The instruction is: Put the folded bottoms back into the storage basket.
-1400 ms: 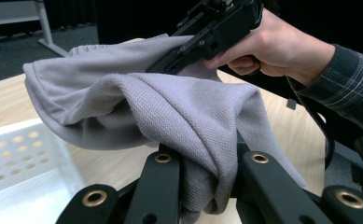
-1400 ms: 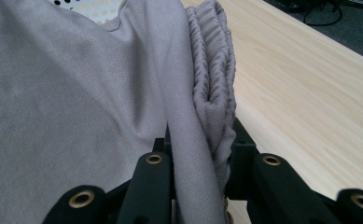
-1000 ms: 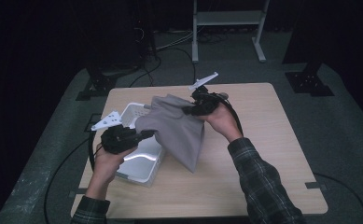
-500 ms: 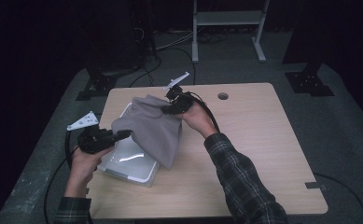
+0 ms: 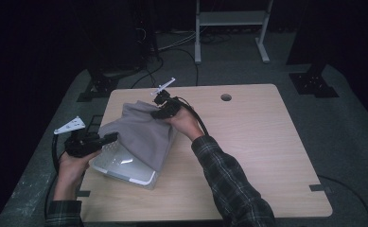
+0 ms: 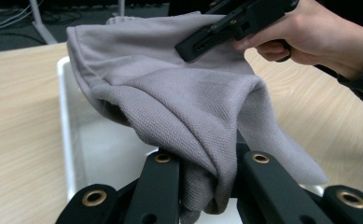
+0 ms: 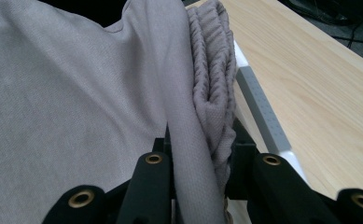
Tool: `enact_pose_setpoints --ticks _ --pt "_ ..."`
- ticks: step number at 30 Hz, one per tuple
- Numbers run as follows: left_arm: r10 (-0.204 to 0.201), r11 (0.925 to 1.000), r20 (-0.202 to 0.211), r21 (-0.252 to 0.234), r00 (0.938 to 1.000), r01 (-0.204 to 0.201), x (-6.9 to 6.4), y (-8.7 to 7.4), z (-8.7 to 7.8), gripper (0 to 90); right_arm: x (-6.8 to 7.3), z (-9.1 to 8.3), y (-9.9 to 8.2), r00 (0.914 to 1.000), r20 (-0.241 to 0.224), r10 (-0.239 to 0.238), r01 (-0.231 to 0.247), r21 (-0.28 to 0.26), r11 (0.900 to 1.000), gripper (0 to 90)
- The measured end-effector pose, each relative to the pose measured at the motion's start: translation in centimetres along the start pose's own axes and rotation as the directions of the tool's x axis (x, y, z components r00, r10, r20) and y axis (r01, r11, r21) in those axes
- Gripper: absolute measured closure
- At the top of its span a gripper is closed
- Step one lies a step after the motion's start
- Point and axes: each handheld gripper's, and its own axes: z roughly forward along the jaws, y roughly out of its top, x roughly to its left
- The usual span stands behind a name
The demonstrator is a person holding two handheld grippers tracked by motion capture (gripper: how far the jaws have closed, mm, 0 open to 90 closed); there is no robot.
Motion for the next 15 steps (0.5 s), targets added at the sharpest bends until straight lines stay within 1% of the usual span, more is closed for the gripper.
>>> enact_pose_setpoints --ticks 5,6,8,11,15 --pt "-0.020 0.9991 -0.001 0.037 0.9998 0.020 0.9 -0.8 0.4 81.3 0.0 1.0 -0.4 1.0000 0.001 0.003 -0.003 0.020 0.9998 74.9" --pt "-0.015 0.9988 -0.008 0.047 0.9999 0.015 1.0 -0.9 0.4 81.3 0.0 1.2 -0.5 1.0000 0.002 0.008 -0.008 0.021 0.9998 74.9" --pt "-0.024 0.9988 -0.009 0.043 0.9997 0.024 1.2 -1.0 0.4 81.3 0.0 1.3 -0.7 1.0000 0.003 0.007 -0.007 0.021 0.9998 74.9" --pt "-0.024 0.9986 -0.019 0.047 0.9995 0.025 1.4 -1.1 0.4 81.2 0.1 1.5 -0.8 0.9998 0.013 0.014 -0.015 0.016 0.9998 74.8" --pt "-0.018 0.9969 -0.024 0.076 0.9995 0.020 1.5 -1.3 0.7 81.2 -0.1 1.8 -1.2 0.9997 0.013 0.019 -0.019 0.018 0.9997 74.4"
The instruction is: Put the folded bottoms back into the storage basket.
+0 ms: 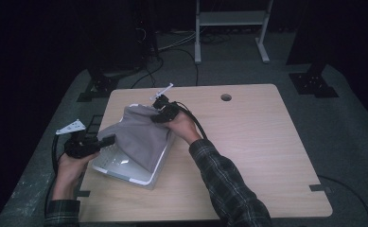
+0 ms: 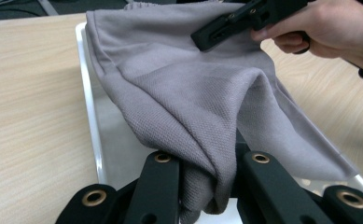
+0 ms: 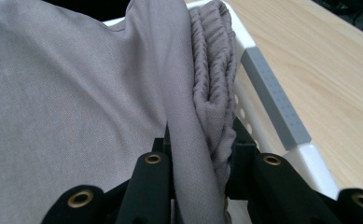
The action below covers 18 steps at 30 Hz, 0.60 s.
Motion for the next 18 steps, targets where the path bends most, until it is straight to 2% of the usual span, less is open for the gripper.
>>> enact_pose_setpoints --ticks 3,11,12,15,18 --pt "0.009 0.9995 -0.013 0.030 0.9999 -0.009 0.0 -0.1 0.5 81.0 -0.1 0.2 -0.5 1.0000 0.000 0.007 -0.007 0.004 1.0000 73.9" --pt "0.026 0.9975 -0.027 0.067 0.9993 -0.024 -0.1 -0.3 1.0 79.4 -0.5 0.6 -1.4 0.9996 -0.010 0.026 -0.025 0.026 0.9993 70.3" --pt "0.038 0.9965 -0.036 0.076 0.9986 -0.035 0.0 -0.3 1.0 77.4 -0.5 0.7 -1.4 0.9997 -0.008 0.024 -0.024 0.035 0.9991 67.0" --pt "0.040 0.9966 -0.058 0.074 0.9975 -0.035 0.0 -0.3 0.9 67.1 -0.5 0.7 -1.6 0.9998 -0.001 0.019 -0.019 0.054 0.9983 56.0" --pt "0.034 0.9979 -0.075 0.057 0.9966 -0.029 0.1 -0.2 0.4 56.9 -0.6 0.3 -1.7 0.9995 0.029 0.011 -0.012 0.036 0.9993 44.5"
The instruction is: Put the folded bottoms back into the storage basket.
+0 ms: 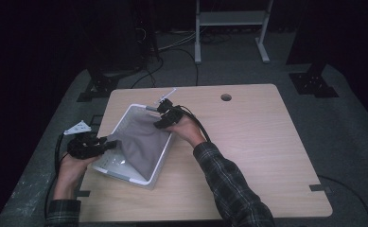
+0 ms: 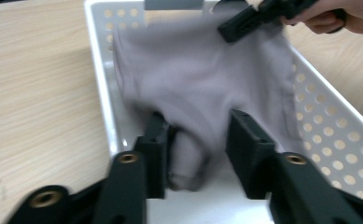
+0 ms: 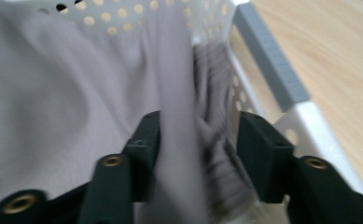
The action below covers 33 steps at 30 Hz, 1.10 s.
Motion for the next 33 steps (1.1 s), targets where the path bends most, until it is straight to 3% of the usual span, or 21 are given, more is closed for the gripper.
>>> enact_pose_setpoints --ticks 5,12,17,27,33 --pt "0.007 0.9995 -0.006 -0.030 1.0000 -0.007 -0.3 0.4 -0.5 44.7 -0.2 -1.4 0.3 0.9995 0.033 0.004 -0.003 -0.031 0.9995 36.1" --pt "0.018 0.9994 0.032 -0.029 0.9993 -0.017 -1.7 1.3 0.3 27.7 -1.0 -3.4 -0.5 0.9998 0.008 0.015 -0.015 -0.072 0.9973 28.5" --pt "0.024 0.9993 0.033 -0.028 0.9991 -0.024 -3.1 2.2 1.1 17.7 -1.6 -5.1 -1.6 0.9997 0.010 0.022 -0.021 -0.087 0.9960 21.0" --pt "0.045 0.9989 0.022 -0.013 0.9988 -0.044 -6.5 3.6 3.3 2.6 -3.3 -8.5 -5.2 0.9990 0.039 0.019 -0.017 -0.070 0.9974 2.7" --pt "0.052 0.9986 0.020 -0.007 0.9984 -0.052 -8.6 4.1 4.6 0.0 -3.9 -10.5 -7.7 0.9980 0.059 0.022 -0.018 -0.070 0.9974 0.3"
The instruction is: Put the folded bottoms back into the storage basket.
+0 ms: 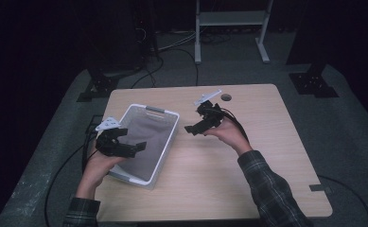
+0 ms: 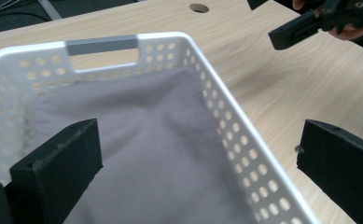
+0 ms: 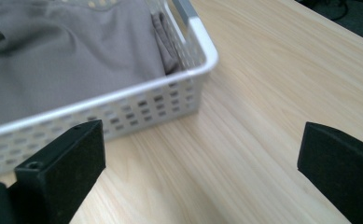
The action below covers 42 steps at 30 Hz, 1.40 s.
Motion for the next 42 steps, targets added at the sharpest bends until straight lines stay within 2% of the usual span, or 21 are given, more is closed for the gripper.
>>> enact_pose_setpoints --ticks 6,12,18,20,27,29,31,33,35,38,42 --pt "0.047 0.9989 0.036 -0.002 0.9983 -0.046 -2.8 0.7 1.6 0.0 -0.7 -2.1 -2.8 0.9997 0.016 0.017 -0.017 -0.026 0.9995 0.3" --pt "0.085 0.9960 0.076 -0.034 0.9935 -0.083 -5.8 1.2 3.2 0.0 -1.5 -4.1 -6.0 0.9982 0.047 0.037 -0.035 -0.044 0.9984 0.3" --pt "0.130 0.9914 0.116 -0.028 0.9846 -0.128 -8.9 1.1 5.3 0.0 -2.3 -5.3 -9.4 0.9951 0.071 0.069 -0.066 -0.041 0.9970 0.3" --pt "0.151 0.9885 0.132 -0.018 0.9796 -0.150 -9.8 0.9 6.1 0.0 -2.5 -5.7 -10.7 0.9935 0.084 0.077 -0.074 -0.038 0.9965 0.3" --pt "0.191 0.9811 0.160 0.003 0.9685 -0.194 -12.6 -0.1 8.0 0.0 -3.0 -6.6 -13.4 0.9891 0.111 0.097 -0.093 -0.038 0.9950 0.3" --pt "0.210 0.9767 0.164 0.011 0.9639 -0.214 -13.4 -0.5 8.7 0.0 -3.1 -6.6 -14.1 0.9883 0.114 0.101 -0.098 -0.030 0.9947 0.3" --pt "0.223 0.9730 0.170 0.022 0.9599 -0.230 -14.1 -1.0 9.4 0.0 -3.5 -6.5 -14.7 0.9884 0.117 0.096 -0.094 -0.028 0.9952 0.3" --pt "0.229 0.9711 0.169 0.030 0.9588 -0.237 -14.7 -1.6 10.2 0.0 -3.9 -6.3 -15.3 0.9859 0.115 0.122 -0.120 -0.020 0.9926 0.3" --pt "0.244 0.9656 0.168 0.050 0.9553 -0.255 -15.1 -2.1 10.9 0.0 -4.3 -6.1 -15.7 0.9846 0.122 0.125 -0.125 -0.012 0.9921 0.3" --pt "0.249 0.9612 0.172 0.078 0.9533 -0.265 -15.4 -2.9 11.9 0.0 -4.8 -5.8 -16.2 0.9821 0.127 0.139 -0.141 0.006 0.9901 0.3" --pt "0.257 0.9496 0.180 0.135 0.9495 -0.283 -15.5 -4.1 13.4 0.0 -5.4 -5.3 -16.7 0.9776 0.147 0.151 -0.157 0.035 0.9869 0.2"
